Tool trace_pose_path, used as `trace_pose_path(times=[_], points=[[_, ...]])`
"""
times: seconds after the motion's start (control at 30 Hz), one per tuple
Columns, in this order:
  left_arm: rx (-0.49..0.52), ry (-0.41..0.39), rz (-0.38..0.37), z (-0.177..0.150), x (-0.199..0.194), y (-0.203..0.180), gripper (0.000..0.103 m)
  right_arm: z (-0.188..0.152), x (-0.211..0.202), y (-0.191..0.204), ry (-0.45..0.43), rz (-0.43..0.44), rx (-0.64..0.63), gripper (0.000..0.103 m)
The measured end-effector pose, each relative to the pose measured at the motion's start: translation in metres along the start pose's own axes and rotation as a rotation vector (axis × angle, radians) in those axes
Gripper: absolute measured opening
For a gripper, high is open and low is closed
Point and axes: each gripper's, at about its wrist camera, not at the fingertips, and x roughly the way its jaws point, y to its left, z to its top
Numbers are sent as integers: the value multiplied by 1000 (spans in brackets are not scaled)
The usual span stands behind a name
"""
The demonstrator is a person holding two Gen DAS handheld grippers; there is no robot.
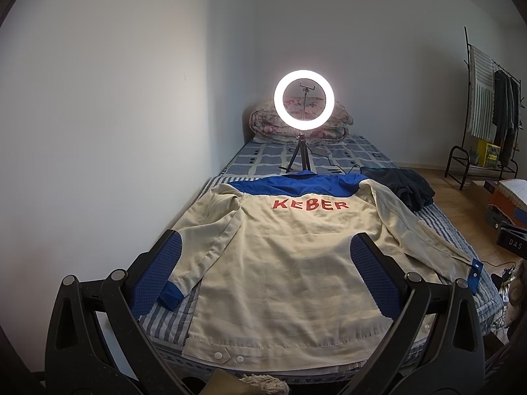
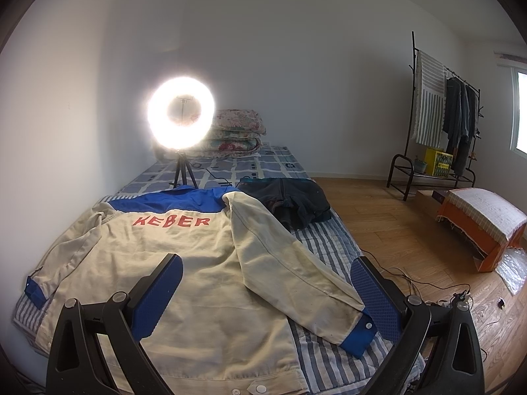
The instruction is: Fold large clothes
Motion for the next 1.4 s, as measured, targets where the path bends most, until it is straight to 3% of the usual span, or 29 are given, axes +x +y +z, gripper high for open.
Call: trace_pose_path(times=[0.83,1.4], points=[[1,-5,2,4,0,2,103,-2,-1,-2,0,3,5,103],[-3,2,20,8,8,15,103,3,1,20,2,28,1,103]])
